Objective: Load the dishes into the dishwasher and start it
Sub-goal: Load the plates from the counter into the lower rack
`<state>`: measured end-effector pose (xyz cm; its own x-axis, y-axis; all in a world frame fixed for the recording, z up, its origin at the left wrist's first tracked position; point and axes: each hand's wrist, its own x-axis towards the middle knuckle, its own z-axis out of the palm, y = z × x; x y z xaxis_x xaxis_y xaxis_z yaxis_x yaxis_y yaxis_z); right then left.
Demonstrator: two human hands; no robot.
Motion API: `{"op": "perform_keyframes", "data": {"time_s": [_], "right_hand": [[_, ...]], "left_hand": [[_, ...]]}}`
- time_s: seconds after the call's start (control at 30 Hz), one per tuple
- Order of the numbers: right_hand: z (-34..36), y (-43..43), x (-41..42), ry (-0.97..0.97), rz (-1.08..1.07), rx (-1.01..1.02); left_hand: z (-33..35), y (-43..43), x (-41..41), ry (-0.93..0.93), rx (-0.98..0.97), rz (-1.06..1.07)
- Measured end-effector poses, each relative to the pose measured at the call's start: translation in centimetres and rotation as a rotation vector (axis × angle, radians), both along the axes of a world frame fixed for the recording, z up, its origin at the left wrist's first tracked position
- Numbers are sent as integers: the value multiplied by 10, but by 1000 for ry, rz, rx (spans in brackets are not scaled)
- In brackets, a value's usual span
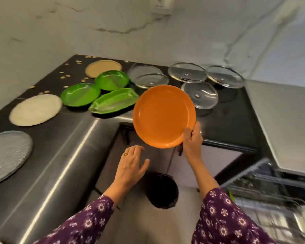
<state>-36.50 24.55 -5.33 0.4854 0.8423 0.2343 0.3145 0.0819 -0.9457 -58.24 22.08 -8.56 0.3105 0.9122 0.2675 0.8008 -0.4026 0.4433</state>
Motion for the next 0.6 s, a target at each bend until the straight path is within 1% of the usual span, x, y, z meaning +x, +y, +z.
{"op": "perform_keyframes", "data": {"time_s": [0.13,0.27,0.33,0.43,0.5,0.6], "right_hand": [[-19,-80,125,-175,-144,-48],[-41,-168,230,-366,-286,-216],[-54,-208,271,-405,-291,-335],[-76,-258,319,-492,-270,-439],[-92,-284,349,-573,-272,-540],[-119,-302,376,-666,-250,-679]], "left_hand": [[-5,-11,98,3,3,-213],[-9,-37,199,35,17,-433],[-10,-48,248,42,25,-529],[-11,-65,315,52,15,-643],[-12,-74,363,35,35,-706],[-9,-78,416,70,84,-779]]}}
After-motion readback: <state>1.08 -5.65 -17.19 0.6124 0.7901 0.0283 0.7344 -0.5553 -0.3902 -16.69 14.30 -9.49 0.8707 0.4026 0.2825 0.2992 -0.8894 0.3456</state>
